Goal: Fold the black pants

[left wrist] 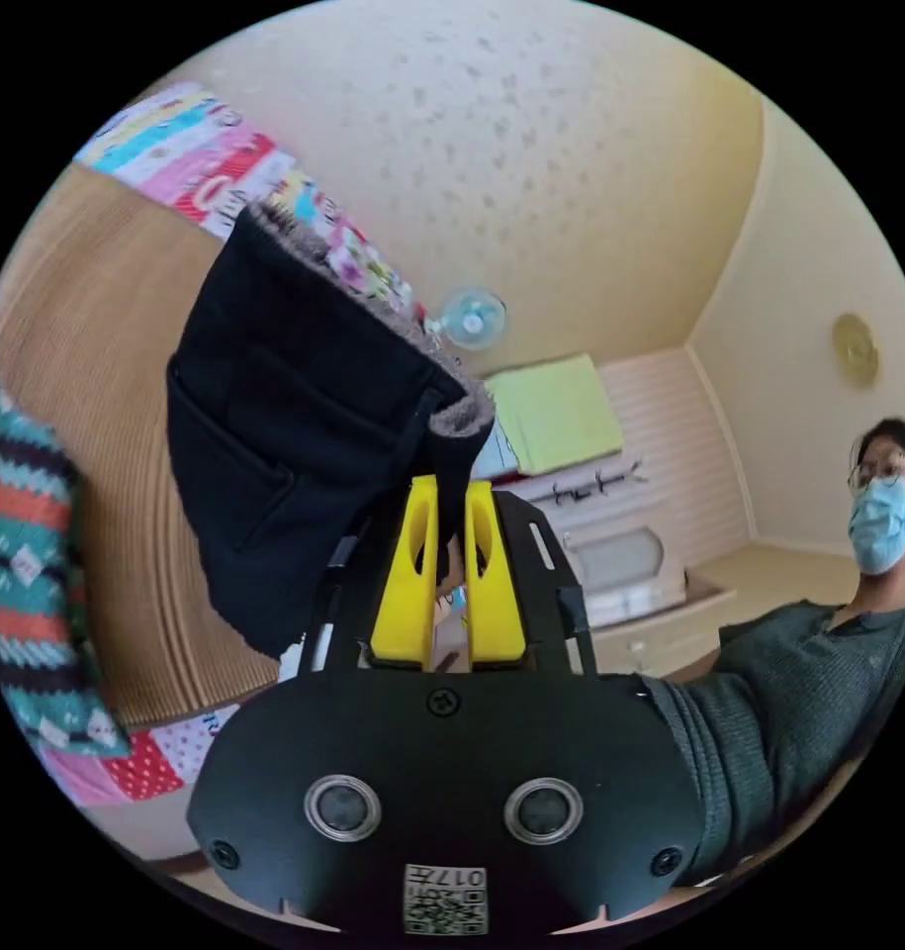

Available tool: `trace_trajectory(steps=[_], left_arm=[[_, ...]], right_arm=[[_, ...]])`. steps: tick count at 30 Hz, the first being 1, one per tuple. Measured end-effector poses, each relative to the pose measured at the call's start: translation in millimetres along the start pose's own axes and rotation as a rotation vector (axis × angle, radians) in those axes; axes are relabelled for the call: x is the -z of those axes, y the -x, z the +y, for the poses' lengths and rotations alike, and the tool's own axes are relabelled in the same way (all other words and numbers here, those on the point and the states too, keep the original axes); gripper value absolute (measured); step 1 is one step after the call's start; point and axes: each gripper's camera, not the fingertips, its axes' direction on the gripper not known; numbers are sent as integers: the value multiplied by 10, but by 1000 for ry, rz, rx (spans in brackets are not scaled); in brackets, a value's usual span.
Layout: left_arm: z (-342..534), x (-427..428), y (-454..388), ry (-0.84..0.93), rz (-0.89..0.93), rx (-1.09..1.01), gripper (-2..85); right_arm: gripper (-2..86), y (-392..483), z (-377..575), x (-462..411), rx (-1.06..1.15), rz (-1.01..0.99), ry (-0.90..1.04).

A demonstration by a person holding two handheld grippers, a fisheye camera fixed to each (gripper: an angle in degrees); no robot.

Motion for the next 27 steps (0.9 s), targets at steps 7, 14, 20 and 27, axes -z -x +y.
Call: trace_trajectory(steps=[7, 14, 20, 27], left_arm=[[289, -2174, -722, 518, 109, -200, 52], [607, -2046, 346, 371, -319, 127, 139], [792, -2060, 1675, 358, -428, 423, 226], [1302, -2360, 2574, 348, -42, 642, 101]], right_arm=[[3, -263, -296, 300, -31, -71, 1], [4, -206, -840, 369, 83, 145, 213], [5, 582, -1224, -209, 413, 339, 460], [3, 1243, -1223, -1203, 710, 408, 719]])
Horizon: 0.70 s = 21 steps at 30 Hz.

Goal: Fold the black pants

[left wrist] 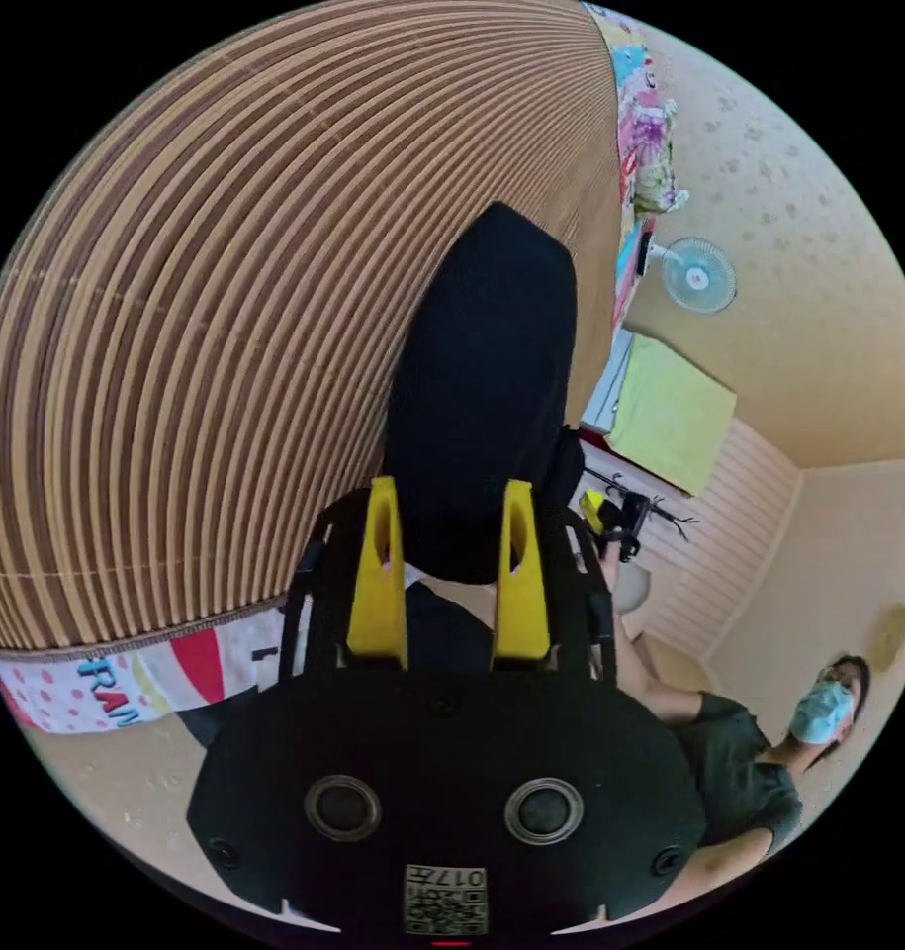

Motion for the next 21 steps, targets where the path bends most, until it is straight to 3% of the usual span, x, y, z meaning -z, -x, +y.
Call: trace_trajectory(steps=[5, 7, 9, 12, 17, 19, 21], left_arm=[[300, 43, -760, 71, 246, -372, 54], [489, -43, -1220, 189, 201, -543, 46], [730, -33, -1698, 155, 90, -673, 41], [833, -51, -2114, 94, 92, -733, 39], [829, -758, -2920, 121, -48, -894, 37], [681, -1176, -3057, 124, -118, -877, 31], [360, -1654, -3039, 178, -155, -755, 47]], right_arm=[[3, -296, -170, -605, -131, -47, 155], [3, -383, -151, -682, -166, -209, 160], [4, -437, -124, -824, -178, -453, 223], [4, -444, -47, -833, -89, -747, 245], [5, -833, 103, -329, -94, -1075, 68], [6, -1106, 154, -47, -152, -1090, -28], [8, -1562, 255, 421, -302, -956, -154]])
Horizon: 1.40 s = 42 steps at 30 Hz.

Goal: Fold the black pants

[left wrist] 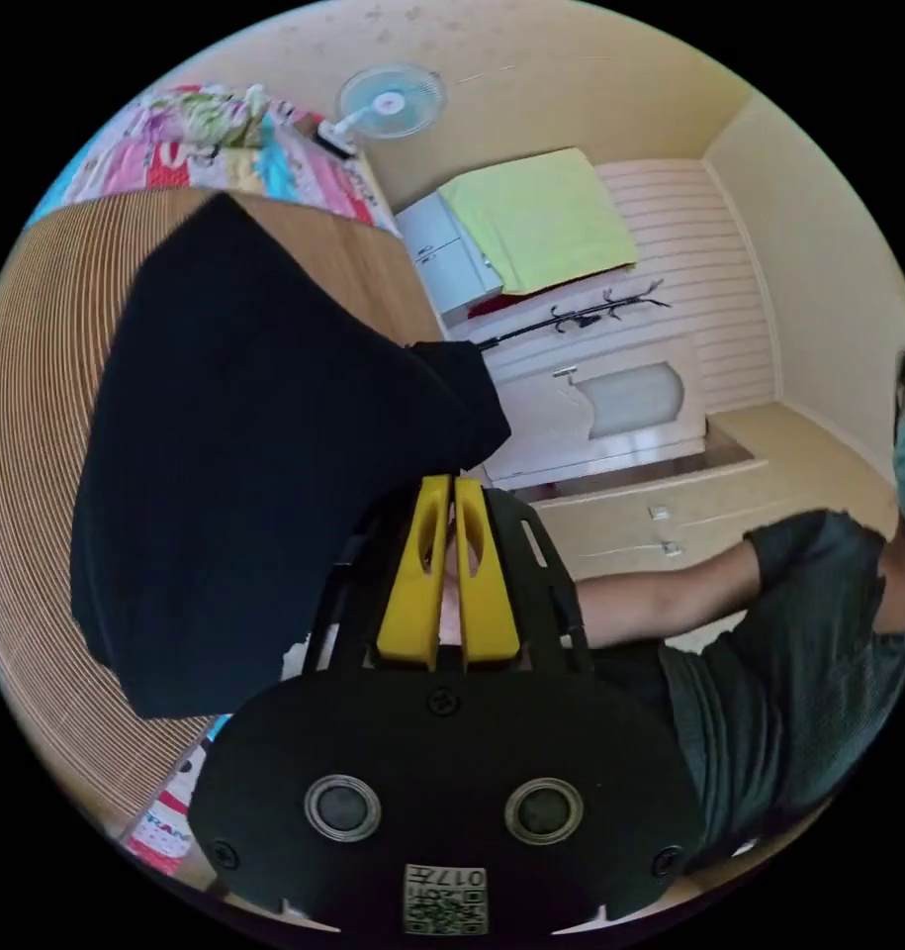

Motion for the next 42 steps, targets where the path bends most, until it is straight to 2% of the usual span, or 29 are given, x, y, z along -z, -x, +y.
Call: trace_trajectory(steps=[3, 5, 9, 13, 16, 17, 18, 22, 27, 29, 31, 34, 37, 42], left_arm=[[-23, -47, 237, -64, -114, 156, 83], [131, 87, 373, -123, -235, 238, 111], [726, 418, 894, -241, -474, 563, 225], [1036, 346, 1535, -213, -345, 700, 260], [1157, 60, 2066, -138, -146, 776, 227], [1187, -59, 2237, -154, 16, 791, 207], [1213, -87, 2320, -181, 71, 833, 186], [1046, -109, 2262, -126, 184, 799, 121], [1050, 71, 1912, -225, 364, 823, 93], [1044, 172, 1793, -223, 345, 821, 89], [1029, 308, 1692, -231, 300, 801, 88], [1026, 751, 1619, -329, 290, 749, 87], [1049, 1378, 1408, -419, 237, 651, 87], [1471, 2840, 1051, -645, 135, 536, 89]], right_arm=[[11, 231, 43, 935, -106, 287, -251], [15, 344, 67, 1399, -105, 366, -316], [60, 428, 68, 2025, -69, 401, -282], [155, 300, 16, 2159, -45, 279, -184], [203, 132, -39, 2087, -70, 226, -133], [222, 69, -75, 2027, -81, 213, -120], [240, 10, -127, 1949, -85, 192, -104], [291, -106, -373, 1653, -60, 138, -66], [311, -128, -965, 1263, 12, 57, -40], [283, -123, -1188, 1181, 1, 31, -41], [246, -93, -1363, 977, -31, 81, 37], [194, 124, -1503, 501, 40, 114, 125], [146, 431, -1644, -287, 147, 166, 277], [138, 790, -1664, -2403, 311, 166, 608]])
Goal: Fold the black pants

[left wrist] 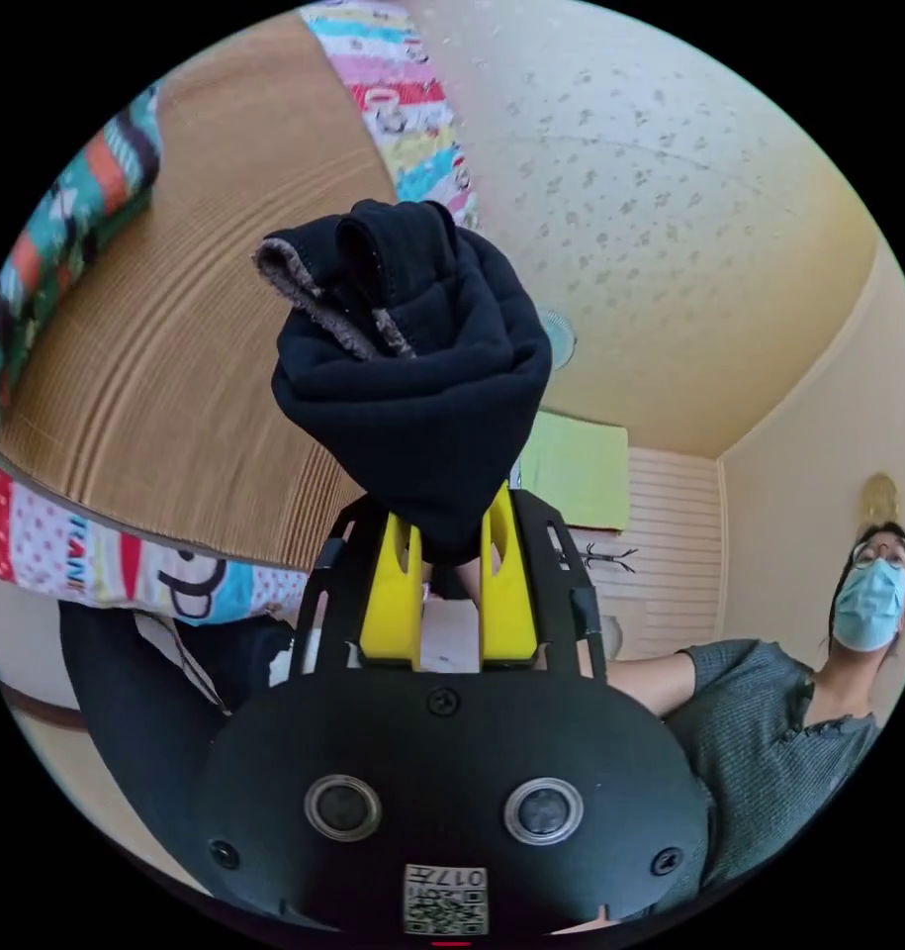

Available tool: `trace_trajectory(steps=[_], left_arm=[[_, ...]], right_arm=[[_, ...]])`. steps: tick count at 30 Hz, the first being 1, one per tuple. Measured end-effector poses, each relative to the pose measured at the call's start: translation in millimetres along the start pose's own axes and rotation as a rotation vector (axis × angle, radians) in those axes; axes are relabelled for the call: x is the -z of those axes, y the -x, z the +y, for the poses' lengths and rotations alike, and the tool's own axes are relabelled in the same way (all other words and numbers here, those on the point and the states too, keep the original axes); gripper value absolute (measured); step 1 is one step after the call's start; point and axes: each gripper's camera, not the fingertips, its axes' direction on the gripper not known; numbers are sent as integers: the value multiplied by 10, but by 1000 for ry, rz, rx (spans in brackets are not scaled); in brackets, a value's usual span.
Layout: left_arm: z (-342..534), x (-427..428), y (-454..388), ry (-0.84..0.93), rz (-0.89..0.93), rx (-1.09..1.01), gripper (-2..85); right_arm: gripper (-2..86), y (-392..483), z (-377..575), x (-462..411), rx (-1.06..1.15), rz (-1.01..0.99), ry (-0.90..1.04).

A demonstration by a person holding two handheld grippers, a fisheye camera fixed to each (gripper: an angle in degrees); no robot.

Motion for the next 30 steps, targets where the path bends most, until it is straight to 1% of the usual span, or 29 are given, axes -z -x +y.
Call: trace_trajectory(steps=[1, 3, 4, 6, 7, 9, 10, 11, 12, 13, 15, 16, 17, 18, 19, 20, 21, 22, 23, 24, 25, 26, 27, 28, 29, 30], left_arm=[[-32, 185, -47, -29, -2, -13, 89], [-148, 900, -198, -142, -18, -52, 91], [-177, 1070, -221, -168, -28, -58, 92], [-299, 1667, -189, -255, -104, -49, 100], [-328, 1798, -143, -276, -139, -37, 101], [-430, 2225, 240, -337, -295, 77, 112], [-446, 2309, 388, -343, -332, 113, 111], [-445, 2453, 736, -337, -400, 208, 110], [-372, 2586, 1147, -322, -442, 330, 106], [-308, 2643, 1357, -309, -451, 391, 104], [113, 2818, 2120, -215, -453, 643, 103], [257, 2851, 2282, -184, -451, 717, 103], [572, 2915, 2536, -138, -442, 861, 104], [890, 2983, 2687, -132, -428, 982, 104], [1036, 3017, 2727, -146, -417, 1027, 103], [1284, 3066, 2763, -188, -385, 1091, 100], [1481, 3080, 2774, -225, -346, 1136, 97], [1557, 3072, 2774, -237, -327, 1156, 96], [1657, 3032, 2765, -245, -298, 1192, 92], [1688, 2972, 2744, -238, -285, 1225, 90], [1677, 2935, 2729, -231, -284, 1240, 89], [1591, 2848, 2695, -217, -284, 1257, 88], [1413, 2739, 2662, -203, -283, 1246, 86], [1295, 2679, 2645, -198, -280, 1227, 81], [974, 2525, 2606, -188, -264, 1150, 72], [580, 2324, 2560, -160, -230, 1047, 67]], right_arm=[[140, 33, -139, -217, 14, -5, 28], [151, 99, -662, -1120, 58, -23, 137], [155, 85, -781, -1334, 60, -26, 163], [180, -183, -1177, -2087, -7, 4, 236], [188, -308, -1249, -2239, -45, 26, 250], [205, -970, -1345, -2644, -276, 184, 333], [195, -1148, -1301, -2668, -354, 234, 340], [176, -1469, -1144, -2631, -513, 319, 349], [128, -1687, -934, -2498, -632, 374, 344], [105, -1754, -818, -2394, -673, 393, 325], [39, -1787, -384, -1860, -705, 394, 194], [32, -1773, -270, -1702, -708, 384, 157], [21, -1717, -21, -1376, -706, 358, 99], [15, -1598, 263, -1028, -693, 354, 42], [13, -1521, 414, -855, -689, 364, 16], [10, -1347, 750, -506, -713, 417, -41], [8, -1160, 1134, -161, -789, 499, -112], [7, -1057, 1341, 2, -839, 544, -155], [6, -812, 1773, 299, -959, 652, -244], [5, -452, 2162, 516, -1091, 858, -331], [4, -218, 2332, 583, -1152, 996, -388], [4, 287, 2625, 620, -1232, 1257, -547], [4, 703, 2889, 573, -1270, 1415, -740], [4, 832, 3014, 549, -1284, 1430, -826], [4, 932, 3264, 527, -1309, 1329, -966], [3, 859, 3507, 527, -1329, 1098, -1050]])
